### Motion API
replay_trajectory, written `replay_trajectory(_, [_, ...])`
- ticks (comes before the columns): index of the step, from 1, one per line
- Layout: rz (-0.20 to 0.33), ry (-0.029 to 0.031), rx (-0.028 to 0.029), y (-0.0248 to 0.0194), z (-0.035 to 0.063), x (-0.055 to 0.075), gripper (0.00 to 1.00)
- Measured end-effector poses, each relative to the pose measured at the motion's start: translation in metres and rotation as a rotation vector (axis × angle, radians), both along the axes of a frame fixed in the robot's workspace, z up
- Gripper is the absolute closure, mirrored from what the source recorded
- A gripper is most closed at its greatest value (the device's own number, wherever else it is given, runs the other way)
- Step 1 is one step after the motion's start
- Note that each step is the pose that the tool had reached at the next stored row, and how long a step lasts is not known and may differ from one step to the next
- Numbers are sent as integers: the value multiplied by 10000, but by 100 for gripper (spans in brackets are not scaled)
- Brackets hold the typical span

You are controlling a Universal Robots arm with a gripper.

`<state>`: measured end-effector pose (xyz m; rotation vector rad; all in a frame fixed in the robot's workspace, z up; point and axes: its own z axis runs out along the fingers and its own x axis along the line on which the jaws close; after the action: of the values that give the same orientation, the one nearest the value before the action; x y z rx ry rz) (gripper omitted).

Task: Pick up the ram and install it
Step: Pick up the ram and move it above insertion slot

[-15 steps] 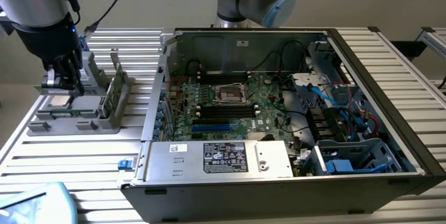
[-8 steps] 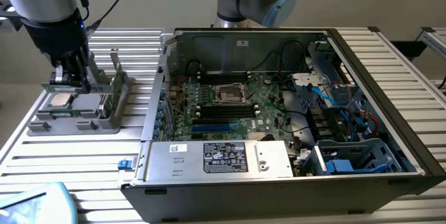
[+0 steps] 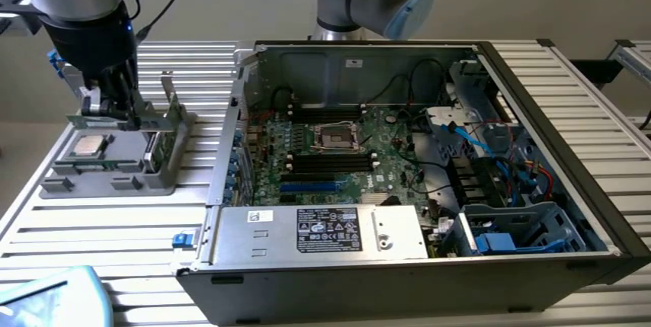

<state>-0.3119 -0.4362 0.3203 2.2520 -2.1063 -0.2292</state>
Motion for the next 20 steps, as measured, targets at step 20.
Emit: replay_trajectory(20, [0,-75,2,-13,327,432,86])
